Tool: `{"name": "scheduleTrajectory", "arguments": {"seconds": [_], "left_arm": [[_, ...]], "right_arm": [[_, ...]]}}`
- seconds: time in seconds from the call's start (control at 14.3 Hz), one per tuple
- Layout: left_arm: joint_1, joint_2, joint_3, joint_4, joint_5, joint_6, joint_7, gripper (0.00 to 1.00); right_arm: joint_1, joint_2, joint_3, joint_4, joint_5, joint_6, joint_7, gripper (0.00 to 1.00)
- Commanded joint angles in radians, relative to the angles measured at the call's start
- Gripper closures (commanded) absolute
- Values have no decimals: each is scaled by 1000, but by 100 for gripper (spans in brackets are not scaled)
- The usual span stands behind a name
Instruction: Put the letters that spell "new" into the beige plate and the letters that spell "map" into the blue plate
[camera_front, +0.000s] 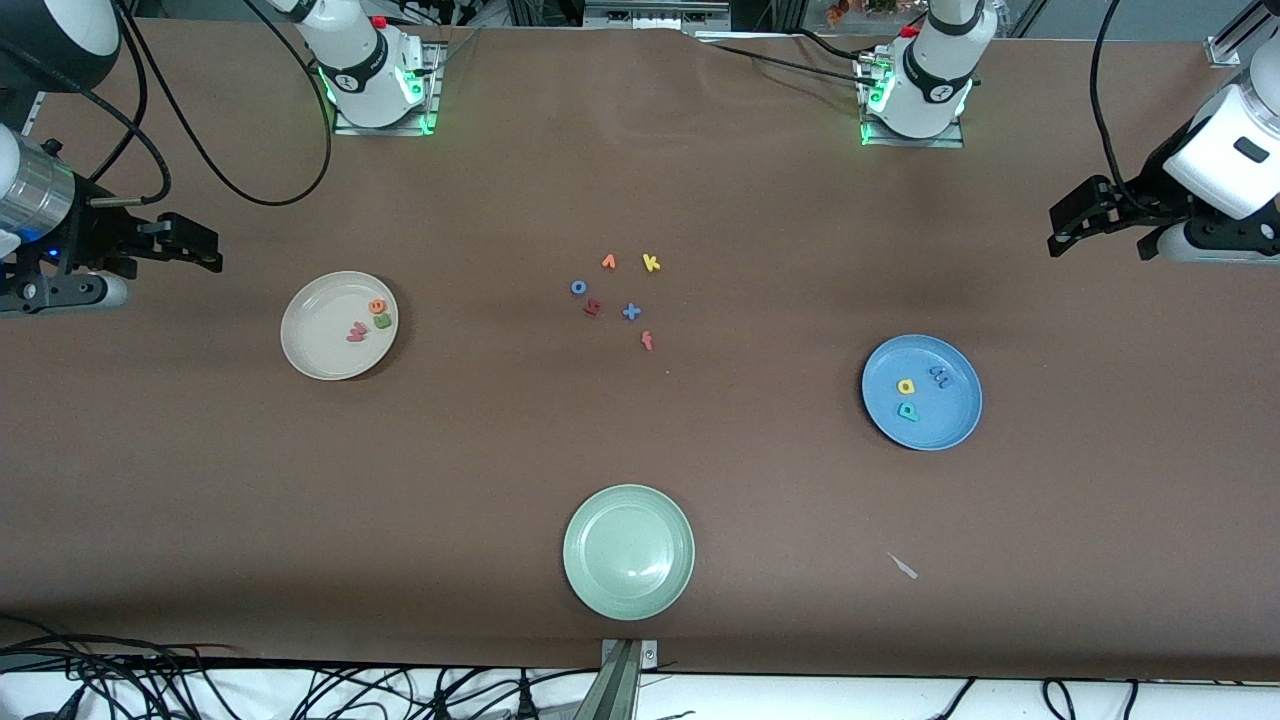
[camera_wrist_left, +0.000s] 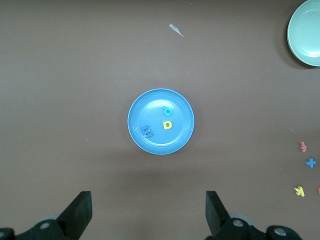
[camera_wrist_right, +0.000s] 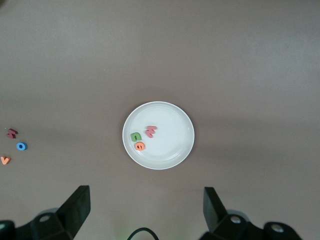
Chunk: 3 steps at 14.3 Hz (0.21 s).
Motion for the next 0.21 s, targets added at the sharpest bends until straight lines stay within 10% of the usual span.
{"name": "scheduleTrajectory", "arguments": {"seconds": [0.0,0.14], "left_arm": [[1,15,-5,36,-18,-34,-13,0],[2,13,-3,36,-19,-54,-11,0]], "right_arm": [[-24,-33,21,-36,-14,18,6,0],[-24,-33,22,-37,-14,14,7,0]]}}
